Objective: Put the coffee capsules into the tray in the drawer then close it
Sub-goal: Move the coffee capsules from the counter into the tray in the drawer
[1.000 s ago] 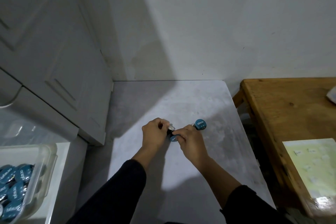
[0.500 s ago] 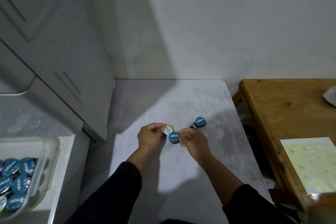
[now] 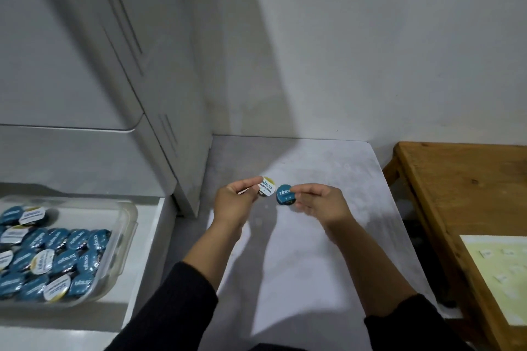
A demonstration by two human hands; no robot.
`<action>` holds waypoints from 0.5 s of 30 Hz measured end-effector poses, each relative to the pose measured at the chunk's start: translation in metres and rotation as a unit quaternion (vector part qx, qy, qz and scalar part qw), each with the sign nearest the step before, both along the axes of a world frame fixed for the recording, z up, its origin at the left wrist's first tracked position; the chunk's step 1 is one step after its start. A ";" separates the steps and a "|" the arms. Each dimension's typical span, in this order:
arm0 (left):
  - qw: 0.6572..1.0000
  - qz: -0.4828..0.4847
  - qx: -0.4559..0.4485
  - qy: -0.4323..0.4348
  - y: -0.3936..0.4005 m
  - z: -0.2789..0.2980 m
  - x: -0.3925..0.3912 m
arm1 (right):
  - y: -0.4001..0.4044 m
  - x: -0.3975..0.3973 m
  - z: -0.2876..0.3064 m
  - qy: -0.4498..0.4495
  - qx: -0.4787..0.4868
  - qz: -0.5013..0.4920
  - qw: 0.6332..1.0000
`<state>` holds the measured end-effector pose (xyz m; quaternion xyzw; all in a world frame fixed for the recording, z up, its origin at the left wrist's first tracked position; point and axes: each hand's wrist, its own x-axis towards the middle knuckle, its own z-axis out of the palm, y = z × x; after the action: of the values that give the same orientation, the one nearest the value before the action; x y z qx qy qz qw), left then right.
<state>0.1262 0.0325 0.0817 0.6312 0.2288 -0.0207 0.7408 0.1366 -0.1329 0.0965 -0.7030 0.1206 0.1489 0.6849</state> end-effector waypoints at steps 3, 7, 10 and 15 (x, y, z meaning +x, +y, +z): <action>1.000 -0.003 -0.016 -0.022 0.016 0.019 -0.016 | 0.015 -0.005 0.019 -0.020 0.024 0.029 0.999; 0.999 0.004 0.000 -0.049 0.046 0.036 -0.040 | 0.041 -0.019 0.040 -0.048 0.041 0.055 0.997; 0.998 0.017 0.016 -0.065 0.077 0.047 -0.060 | 0.066 -0.029 0.054 -0.056 0.029 0.067 0.996; 0.997 0.029 0.000 -0.074 0.144 0.063 -0.095 | 0.122 -0.048 0.069 -0.059 0.017 0.094 0.994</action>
<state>0.0315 0.1763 0.1442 0.6239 0.1918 0.0477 0.7561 0.0882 -0.0110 0.1660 -0.7068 0.0108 0.1729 0.6859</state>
